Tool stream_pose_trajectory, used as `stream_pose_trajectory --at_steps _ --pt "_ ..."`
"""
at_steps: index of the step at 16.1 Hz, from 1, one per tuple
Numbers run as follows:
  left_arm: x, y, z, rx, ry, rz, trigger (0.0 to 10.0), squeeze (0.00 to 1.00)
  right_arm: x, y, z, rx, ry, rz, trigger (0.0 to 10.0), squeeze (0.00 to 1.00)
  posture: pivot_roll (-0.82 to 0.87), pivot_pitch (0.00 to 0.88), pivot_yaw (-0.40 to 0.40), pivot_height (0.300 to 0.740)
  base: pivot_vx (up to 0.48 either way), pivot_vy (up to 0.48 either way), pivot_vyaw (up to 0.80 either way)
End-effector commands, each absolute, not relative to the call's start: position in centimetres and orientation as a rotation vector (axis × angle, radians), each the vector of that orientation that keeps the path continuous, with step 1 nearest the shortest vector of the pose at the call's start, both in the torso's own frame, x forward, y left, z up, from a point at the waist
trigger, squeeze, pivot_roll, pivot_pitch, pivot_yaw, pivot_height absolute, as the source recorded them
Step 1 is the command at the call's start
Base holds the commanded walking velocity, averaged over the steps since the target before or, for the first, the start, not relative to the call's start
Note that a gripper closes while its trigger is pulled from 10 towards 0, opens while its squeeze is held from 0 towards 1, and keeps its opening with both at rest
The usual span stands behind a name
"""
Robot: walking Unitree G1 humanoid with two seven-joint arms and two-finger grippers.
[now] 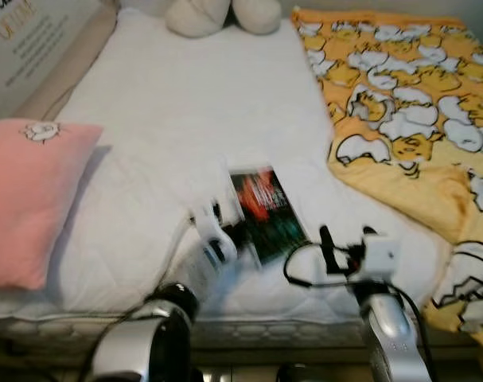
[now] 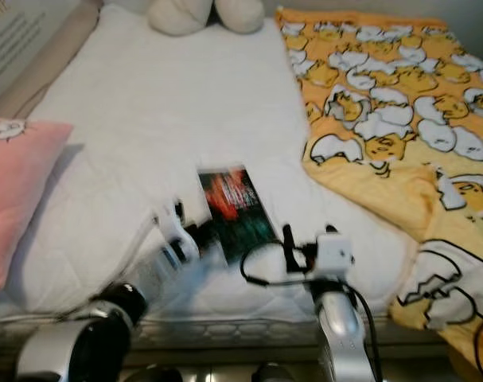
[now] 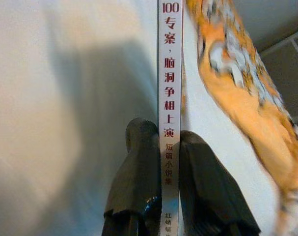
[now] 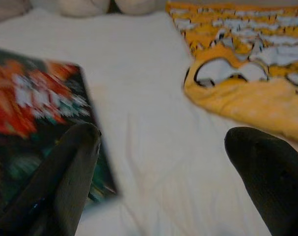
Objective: Clean up the room
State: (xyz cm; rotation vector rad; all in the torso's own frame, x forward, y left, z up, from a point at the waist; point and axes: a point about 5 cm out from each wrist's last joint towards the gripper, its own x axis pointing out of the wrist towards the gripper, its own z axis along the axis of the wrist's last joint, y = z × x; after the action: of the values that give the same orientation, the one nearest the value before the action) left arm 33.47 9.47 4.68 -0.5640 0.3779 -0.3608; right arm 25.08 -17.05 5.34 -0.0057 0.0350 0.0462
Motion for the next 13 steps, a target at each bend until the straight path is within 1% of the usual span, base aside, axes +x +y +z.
stream_pose_trajectory --at_steps 1,2,3,5,6,7,8,9,10,11,12,13 --pt "35.3 13.9 7.8 -0.319 0.173 -0.250 0.0 0.00 25.4 -17.5 5.3 0.024 0.026 0.033 10.0 0.00 -0.08 0.000 0.016 0.740 0.000 0.000 0.00" --pt "35.4 14.5 8.1 -0.278 0.151 -0.232 0.0 0.00 25.5 -17.5 5.3 0.027 0.023 0.037 10.0 0.00 -0.08 0.000 0.016 0.740 0.000 0.000 0.00" --pt "35.4 15.6 9.0 -0.179 0.092 -0.227 0.0 0.00 25.8 -17.2 5.3 0.044 0.020 0.064 10.0 0.00 -0.03 0.000 0.007 0.740 0.000 0.000 0.00" --pt "34.8 16.9 9.7 -0.046 0.033 -0.239 0.0 0.00 26.4 -16.4 5.4 0.065 0.013 0.113 10.0 0.00 -0.01 0.000 -0.001 0.740 0.000 0.000 0.00" --pt "34.5 17.3 9.6 -0.003 0.032 -0.242 0.0 0.00 26.7 -16.2 5.6 0.069 0.006 0.127 10.0 0.00 0.00 0.000 -0.004 0.740 0.000 0.000 0.00" --pt "33.6 18.3 8.8 0.104 0.044 -0.198 0.0 0.00 27.4 -16.1 5.7 0.077 -0.003 0.135 10.0 0.00 0.02 0.000 -0.012 0.740 0.000 0.000 0.00" --pt "33.2 18.5 8.5 0.098 0.043 -0.168 1.6 0.00 27.6 -16.0 5.7 0.086 -0.005 0.135 10.0 0.00 0.03 0.000 -0.012 0.740 0.000 0.000 0.00" --pt "33.0 18.4 8.5 0.077 0.039 -0.153 10.0 0.00 27.6 -15.9 5.8 0.081 -0.004 0.143 10.0 0.00 0.02 0.000 -0.015 0.740 0.000 0.000 0.00" --pt "32.9 18.3 8.5 0.080 0.032 -0.146 10.0 0.00 27.6 -15.9 5.8 0.078 -0.006 0.147 10.0 0.00 0.02 0.000 -0.018 0.740 0.000 0.000 0.58" --pt "32.6 17.6 8.8 0.056 0.014 -0.153 10.0 0.00 27.7 -16.2 6.1 0.066 -0.018 0.147 10.0 0.00 0.00 0.000 -0.019 0.740 0.000 0.000 0.69" --pt "32.6 17.2 8.8 0.060 0.010 -0.168 10.0 0.00 27.6 -16.5 6.1 0.061 -0.022 0.142 10.0 0.00 0.00 0.000 -0.019 0.740 0.000 0.352 0.68" --pt "32.8 16.8 8.8 0.068 0.019 -0.176 10.0 0.00 27.6 -17.0 6.0 0.060 -0.022 0.125 10.0 0.00 -0.01 0.000 -0.016 0.740 0.000 0.480 0.00"
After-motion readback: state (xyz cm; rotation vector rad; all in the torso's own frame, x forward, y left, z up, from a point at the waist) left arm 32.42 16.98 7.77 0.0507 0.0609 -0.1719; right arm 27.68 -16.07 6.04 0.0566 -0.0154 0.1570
